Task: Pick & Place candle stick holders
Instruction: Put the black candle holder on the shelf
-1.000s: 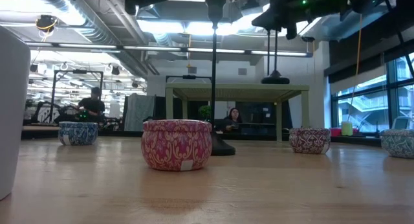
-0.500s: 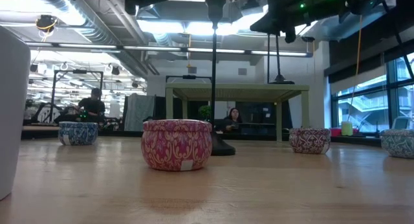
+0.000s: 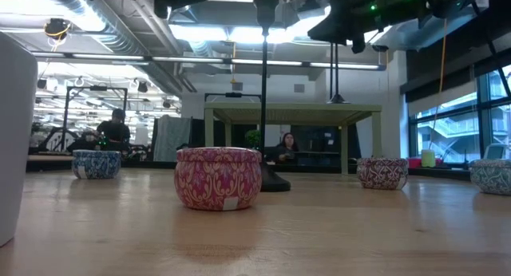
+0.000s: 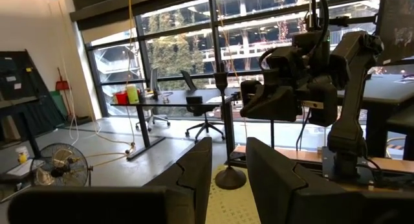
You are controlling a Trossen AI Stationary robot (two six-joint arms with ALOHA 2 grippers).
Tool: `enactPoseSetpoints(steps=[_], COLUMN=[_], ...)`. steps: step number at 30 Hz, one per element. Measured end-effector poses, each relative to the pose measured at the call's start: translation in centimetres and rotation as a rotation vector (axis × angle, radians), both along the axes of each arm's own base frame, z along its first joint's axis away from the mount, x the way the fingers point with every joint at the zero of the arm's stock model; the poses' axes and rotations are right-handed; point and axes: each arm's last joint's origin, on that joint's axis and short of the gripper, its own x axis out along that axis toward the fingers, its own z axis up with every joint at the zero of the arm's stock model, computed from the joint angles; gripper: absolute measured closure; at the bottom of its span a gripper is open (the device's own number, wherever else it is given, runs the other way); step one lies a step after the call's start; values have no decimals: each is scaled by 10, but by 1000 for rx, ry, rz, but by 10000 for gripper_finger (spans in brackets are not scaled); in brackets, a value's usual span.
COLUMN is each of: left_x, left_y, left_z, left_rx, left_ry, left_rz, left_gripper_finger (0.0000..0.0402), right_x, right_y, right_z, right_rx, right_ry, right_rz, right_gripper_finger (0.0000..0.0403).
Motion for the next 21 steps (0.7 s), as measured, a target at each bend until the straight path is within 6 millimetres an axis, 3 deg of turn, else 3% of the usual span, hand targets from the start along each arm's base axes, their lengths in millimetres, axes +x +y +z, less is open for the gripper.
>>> enactPoseSetpoints(steps=[11, 21], left_x=[0, 1], left_y=[0, 0], left_z=[-3, -4], left_rx=[-9, -13], left_ry=[30, 44], left_rz=[0, -1], left_gripper_finger=[309, 311], right_x=[-4, -33], right_y=[2, 22], right_z=[4, 28], right_rx=[-28, -48], right_ry=[-2, -57], right_rz=[3, 144], right_gripper_finger=[276, 276])
